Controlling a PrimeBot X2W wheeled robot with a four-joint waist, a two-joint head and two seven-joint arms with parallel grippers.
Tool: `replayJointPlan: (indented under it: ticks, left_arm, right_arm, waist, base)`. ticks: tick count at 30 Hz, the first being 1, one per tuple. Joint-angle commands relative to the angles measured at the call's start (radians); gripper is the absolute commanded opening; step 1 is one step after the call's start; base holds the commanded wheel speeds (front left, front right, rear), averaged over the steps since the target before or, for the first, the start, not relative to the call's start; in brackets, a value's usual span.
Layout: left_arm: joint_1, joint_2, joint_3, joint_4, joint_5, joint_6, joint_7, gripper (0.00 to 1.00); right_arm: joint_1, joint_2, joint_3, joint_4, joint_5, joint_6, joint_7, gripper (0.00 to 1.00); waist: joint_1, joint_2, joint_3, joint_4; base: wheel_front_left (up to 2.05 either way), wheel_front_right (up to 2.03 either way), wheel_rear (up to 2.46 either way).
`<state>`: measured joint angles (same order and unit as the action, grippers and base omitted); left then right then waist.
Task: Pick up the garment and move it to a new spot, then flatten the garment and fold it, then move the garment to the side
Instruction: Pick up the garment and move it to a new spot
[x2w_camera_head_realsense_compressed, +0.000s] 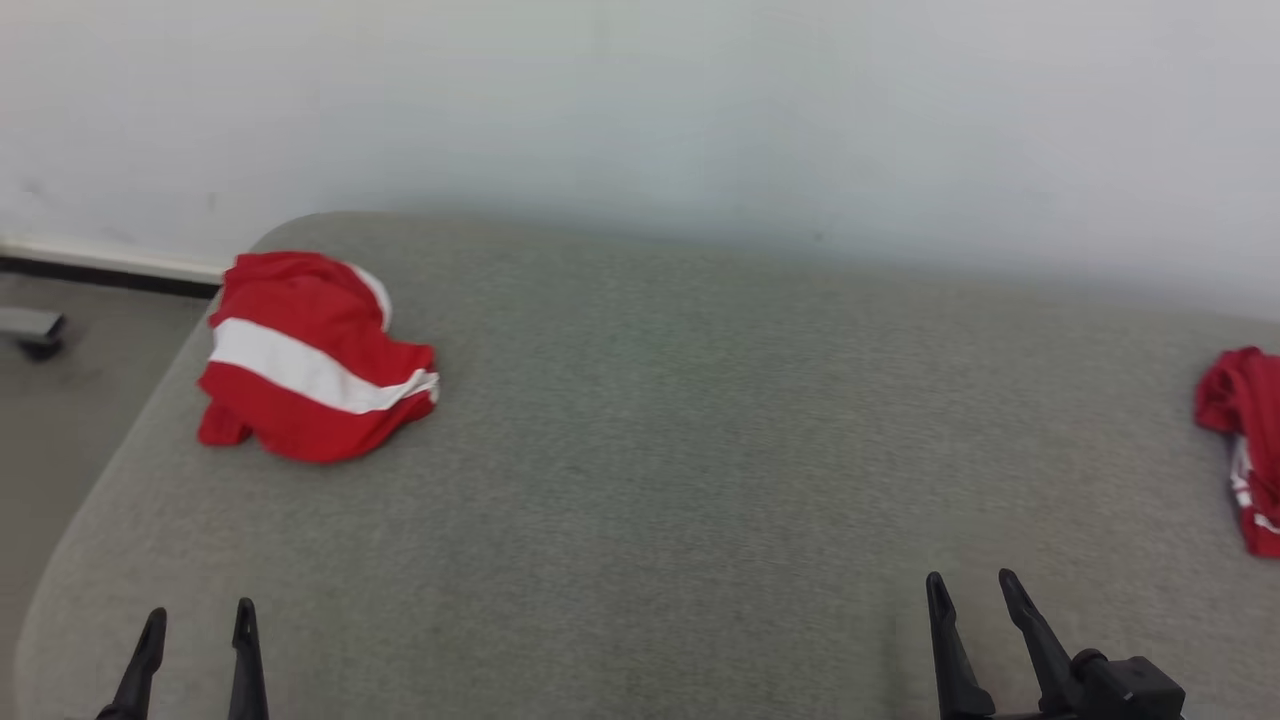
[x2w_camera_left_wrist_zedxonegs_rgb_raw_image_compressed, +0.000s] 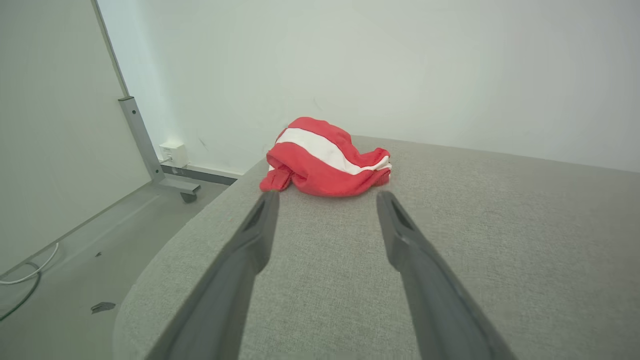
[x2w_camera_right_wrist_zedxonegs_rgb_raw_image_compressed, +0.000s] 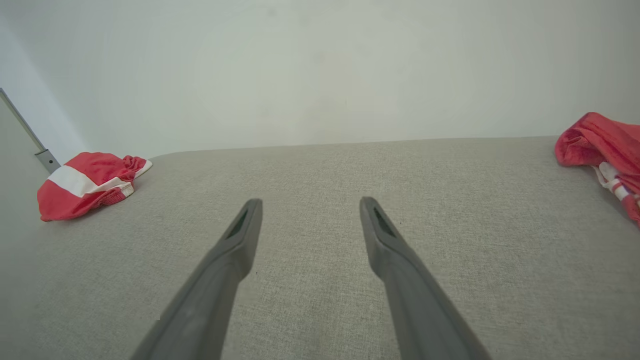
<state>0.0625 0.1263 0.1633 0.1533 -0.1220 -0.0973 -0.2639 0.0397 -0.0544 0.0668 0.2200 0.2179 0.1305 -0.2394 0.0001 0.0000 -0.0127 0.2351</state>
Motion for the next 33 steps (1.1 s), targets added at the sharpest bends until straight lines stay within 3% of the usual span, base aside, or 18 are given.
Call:
replayJointPlan:
  ticks: [1, 9, 16, 33]
  left_arm:
    - [-0.014, 0.009, 0.007, 0.005, -0.008, 0.002, 0.000, 1.00]
    - [-0.013, 0.012, 0.033, 0.012, -0.026, 0.017, 0.000, 1.00]
    - [-0.003, 0.008, 0.045, 0.015, -0.036, 0.023, 0.000, 1.00]
    - [-0.006, -0.007, 0.068, 0.006, -0.048, 0.028, 0.000, 1.00]
  right_arm:
    - [-0.012, 0.002, 0.002, 0.006, 0.003, 0.000, -0.007, 1.00]
    - [-0.038, 0.004, 0.018, 0.026, 0.004, 0.000, -0.014, 1.00]
    - [-0.053, 0.004, 0.031, 0.036, 0.000, 0.000, -0.017, 1.00]
    - [-0.067, 0.004, 0.038, 0.061, 0.004, 0.000, -0.018, 1.00]
  waist:
    - [-0.0001, 0.0000, 0.022, 0.110]
    - [-0.0001, 0.0000, 0.038, 0.228]
    - [-0.0001, 0.0000, 0.041, 0.279]
    - [-0.0001, 0.0000, 0.045, 0.280]
  base:
    - [0.00, 0.00, 0.00]
    - [0.00, 0.00, 0.00]
    - [0.00, 0.00, 0.00]
    - [0.00, 0.00, 0.00]
